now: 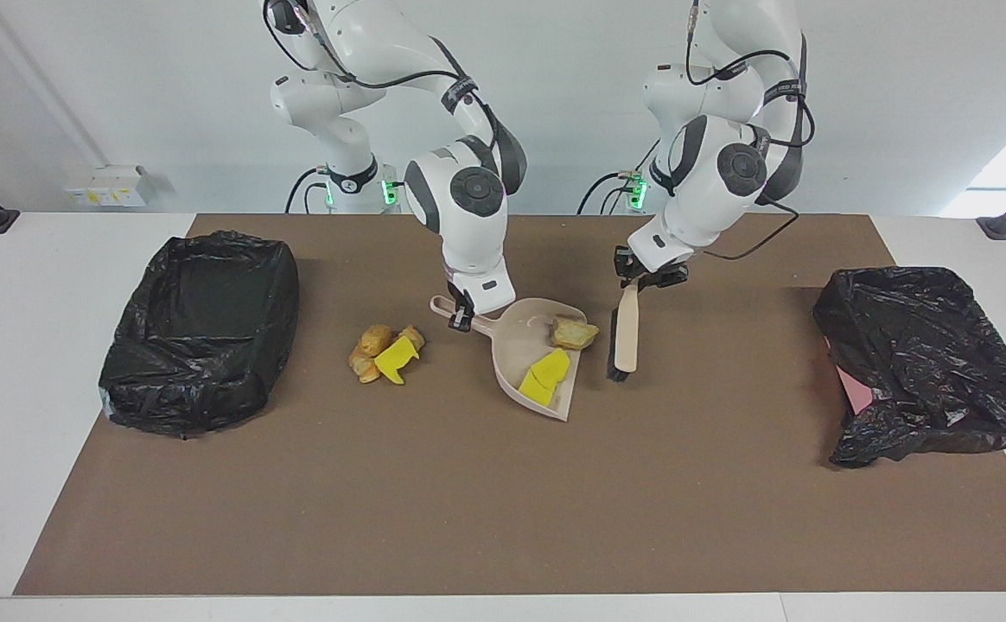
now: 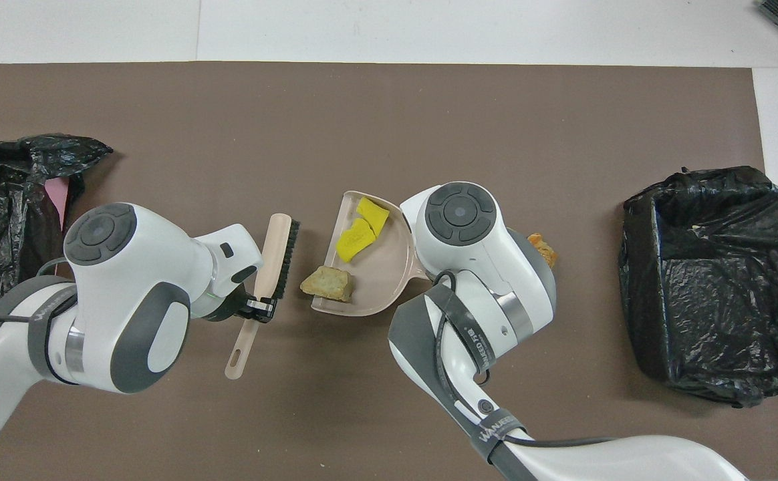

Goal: Sweep and dump trash in bin
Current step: 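Sweep the remaining debris into the dustpan with the left gripper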

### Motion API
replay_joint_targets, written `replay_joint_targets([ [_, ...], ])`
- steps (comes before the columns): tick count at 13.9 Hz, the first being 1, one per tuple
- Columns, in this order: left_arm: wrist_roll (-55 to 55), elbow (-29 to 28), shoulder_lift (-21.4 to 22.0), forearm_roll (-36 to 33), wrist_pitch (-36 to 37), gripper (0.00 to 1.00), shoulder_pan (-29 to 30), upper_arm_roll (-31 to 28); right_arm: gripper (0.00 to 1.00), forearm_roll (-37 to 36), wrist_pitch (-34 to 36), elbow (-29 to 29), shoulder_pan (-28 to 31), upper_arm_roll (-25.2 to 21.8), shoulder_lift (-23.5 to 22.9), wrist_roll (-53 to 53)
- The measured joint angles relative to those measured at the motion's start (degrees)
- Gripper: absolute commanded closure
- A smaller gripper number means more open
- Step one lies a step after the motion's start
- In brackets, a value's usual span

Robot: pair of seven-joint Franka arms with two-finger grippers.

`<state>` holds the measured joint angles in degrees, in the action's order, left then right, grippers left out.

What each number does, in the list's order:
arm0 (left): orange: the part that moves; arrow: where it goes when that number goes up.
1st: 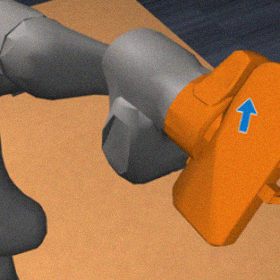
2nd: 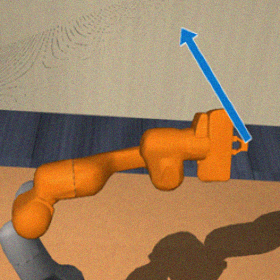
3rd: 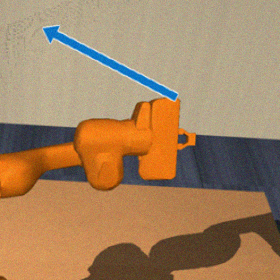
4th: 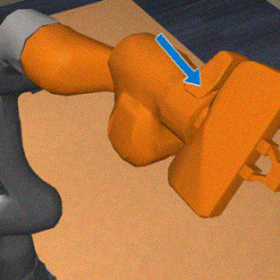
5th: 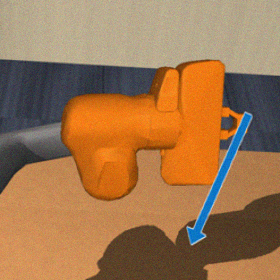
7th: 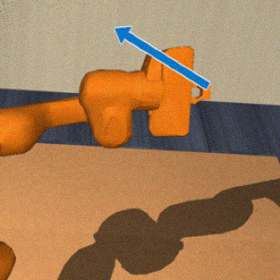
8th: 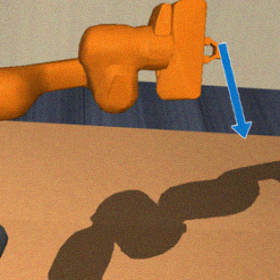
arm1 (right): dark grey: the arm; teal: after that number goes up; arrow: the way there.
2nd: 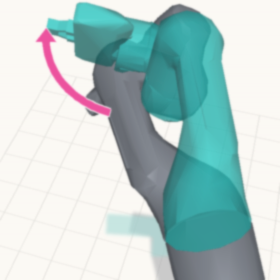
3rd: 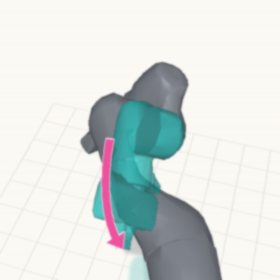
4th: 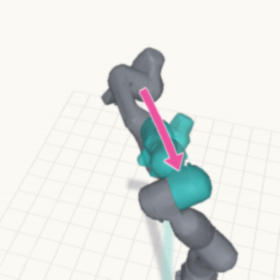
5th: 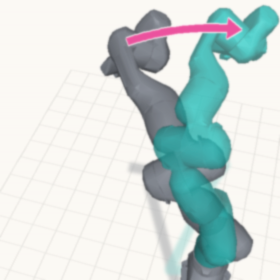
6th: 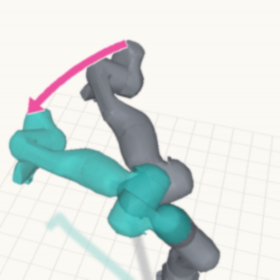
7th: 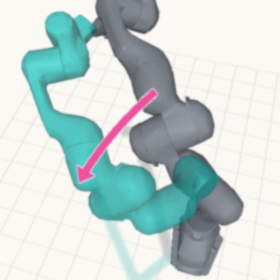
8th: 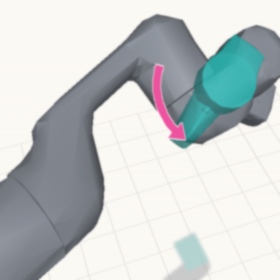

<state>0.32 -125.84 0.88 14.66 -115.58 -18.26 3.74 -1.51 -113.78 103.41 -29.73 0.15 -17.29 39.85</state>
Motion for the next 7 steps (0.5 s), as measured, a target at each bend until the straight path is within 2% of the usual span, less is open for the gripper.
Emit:
replay_joint_targets([
  [3,-1.28,-3.77,-0.65,0.0,-4.3,1.0,-1.64,0.58,1.0,-0.02,0.0,-0.01,0.87,-0.04,0.27,0.07],
  [7,-11.43,-3.85,-0.79,0.42,-7.41,1.0,-9.07,1.31,1.0,-0.03,0.0,0.03,0.95,-0.06,0.27,0.08],
])
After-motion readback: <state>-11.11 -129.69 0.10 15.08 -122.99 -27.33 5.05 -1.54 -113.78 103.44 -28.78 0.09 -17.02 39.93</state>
